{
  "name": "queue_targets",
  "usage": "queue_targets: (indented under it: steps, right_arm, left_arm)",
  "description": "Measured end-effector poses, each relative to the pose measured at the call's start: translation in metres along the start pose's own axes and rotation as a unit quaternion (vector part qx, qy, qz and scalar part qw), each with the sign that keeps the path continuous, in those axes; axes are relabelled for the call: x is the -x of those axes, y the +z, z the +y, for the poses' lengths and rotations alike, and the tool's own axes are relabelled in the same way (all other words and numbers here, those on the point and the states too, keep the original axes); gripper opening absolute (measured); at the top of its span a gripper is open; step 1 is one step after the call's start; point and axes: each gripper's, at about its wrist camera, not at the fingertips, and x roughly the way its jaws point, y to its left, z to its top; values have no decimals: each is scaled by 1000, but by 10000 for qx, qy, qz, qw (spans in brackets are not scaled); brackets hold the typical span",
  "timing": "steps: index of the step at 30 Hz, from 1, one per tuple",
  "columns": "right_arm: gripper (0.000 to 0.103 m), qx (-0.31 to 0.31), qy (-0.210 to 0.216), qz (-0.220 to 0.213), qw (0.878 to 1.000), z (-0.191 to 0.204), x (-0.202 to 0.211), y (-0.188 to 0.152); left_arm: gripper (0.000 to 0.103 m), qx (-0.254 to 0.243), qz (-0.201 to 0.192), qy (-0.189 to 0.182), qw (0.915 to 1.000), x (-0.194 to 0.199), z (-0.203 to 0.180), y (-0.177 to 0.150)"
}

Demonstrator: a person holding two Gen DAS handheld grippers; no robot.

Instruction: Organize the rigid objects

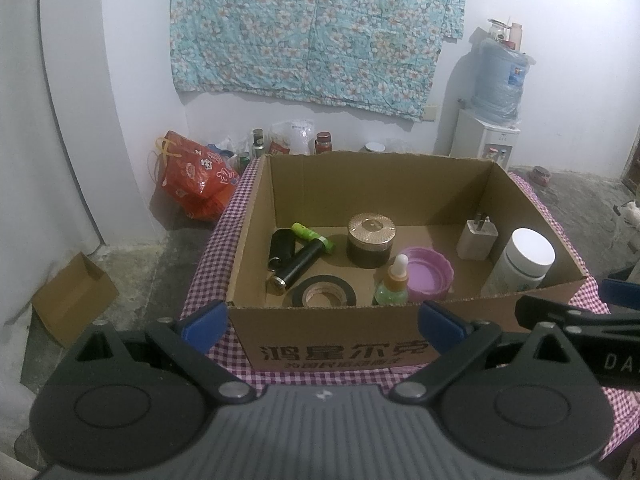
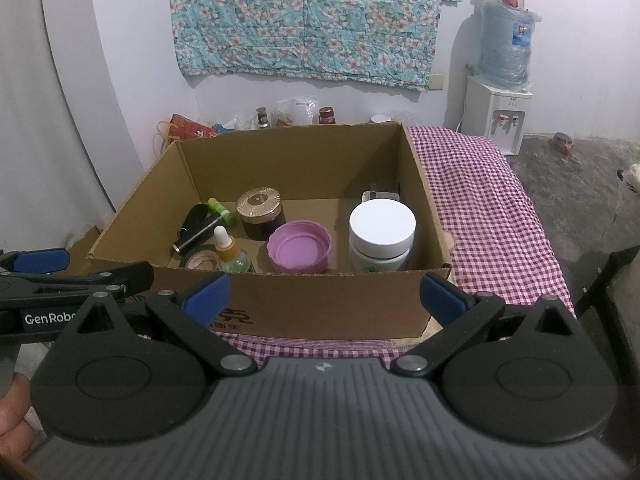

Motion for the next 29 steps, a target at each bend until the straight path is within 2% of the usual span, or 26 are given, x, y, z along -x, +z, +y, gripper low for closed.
queue_targets:
  steps: [29]
  right_arm:
    - [102, -28, 9, 4, 10000, 1, 1, 0]
  left_arm:
    - [102, -15, -15, 25, 10000, -2, 3, 5]
